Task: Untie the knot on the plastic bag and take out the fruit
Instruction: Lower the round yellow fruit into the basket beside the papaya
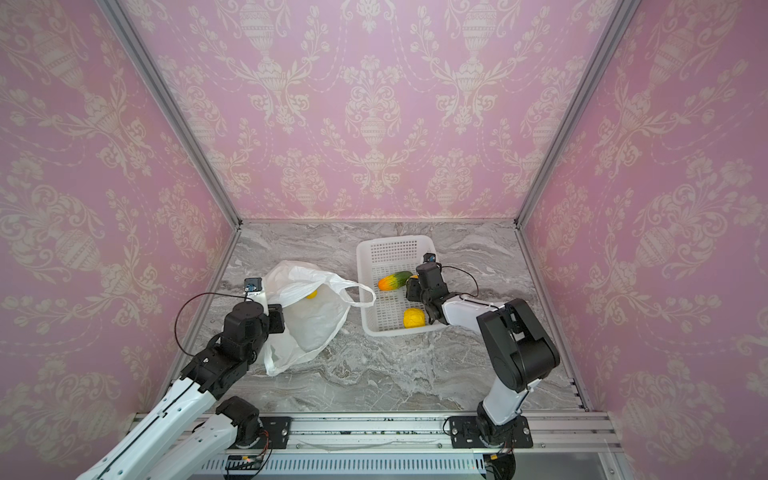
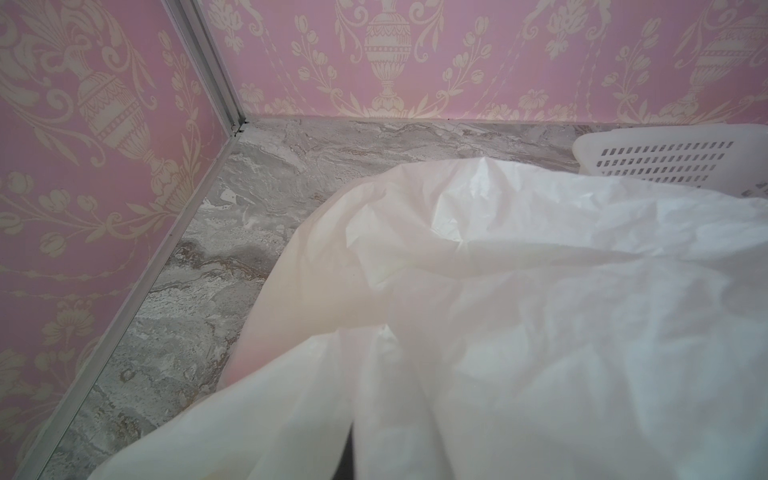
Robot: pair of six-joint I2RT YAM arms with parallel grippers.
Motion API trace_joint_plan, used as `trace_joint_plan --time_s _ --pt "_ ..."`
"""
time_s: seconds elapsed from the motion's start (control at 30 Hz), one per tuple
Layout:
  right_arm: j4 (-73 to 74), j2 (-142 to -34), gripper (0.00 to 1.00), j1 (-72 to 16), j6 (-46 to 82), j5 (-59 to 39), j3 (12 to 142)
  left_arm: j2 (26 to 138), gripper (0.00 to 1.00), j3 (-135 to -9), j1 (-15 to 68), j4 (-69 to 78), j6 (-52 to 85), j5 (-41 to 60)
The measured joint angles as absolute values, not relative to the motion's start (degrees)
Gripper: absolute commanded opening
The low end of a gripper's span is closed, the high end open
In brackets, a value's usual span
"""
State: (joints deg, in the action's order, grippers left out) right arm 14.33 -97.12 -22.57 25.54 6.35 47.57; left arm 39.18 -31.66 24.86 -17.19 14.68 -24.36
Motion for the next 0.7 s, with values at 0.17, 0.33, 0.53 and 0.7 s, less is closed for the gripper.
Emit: trace_joint_plan --time_s 0.17,0.33,0.53,0.7 --pt "17.21 -95.48 0.71 -22.57 25.47 5.43 44.75 39.59 0.0 -31.66 24.86 -17.19 14.68 -24.36" --pt "19.59 -91.15 0.76 -22.57 25.3 5.08 41.56 39.48 0.0 -31.66 24.86 -17.19 14.68 -24.36" --pt "24.53 -83.57 0.76 -22.59 24.82 4.89 35.83 39.48 0.0 -31.66 24.86 -17.19 14.68 -24.36" --pt "27.24 -75.09 0.73 -24.29 22.65 5.98 30.83 39.48 0.0 -31.66 24.86 -17.19 14.68 -24.36"
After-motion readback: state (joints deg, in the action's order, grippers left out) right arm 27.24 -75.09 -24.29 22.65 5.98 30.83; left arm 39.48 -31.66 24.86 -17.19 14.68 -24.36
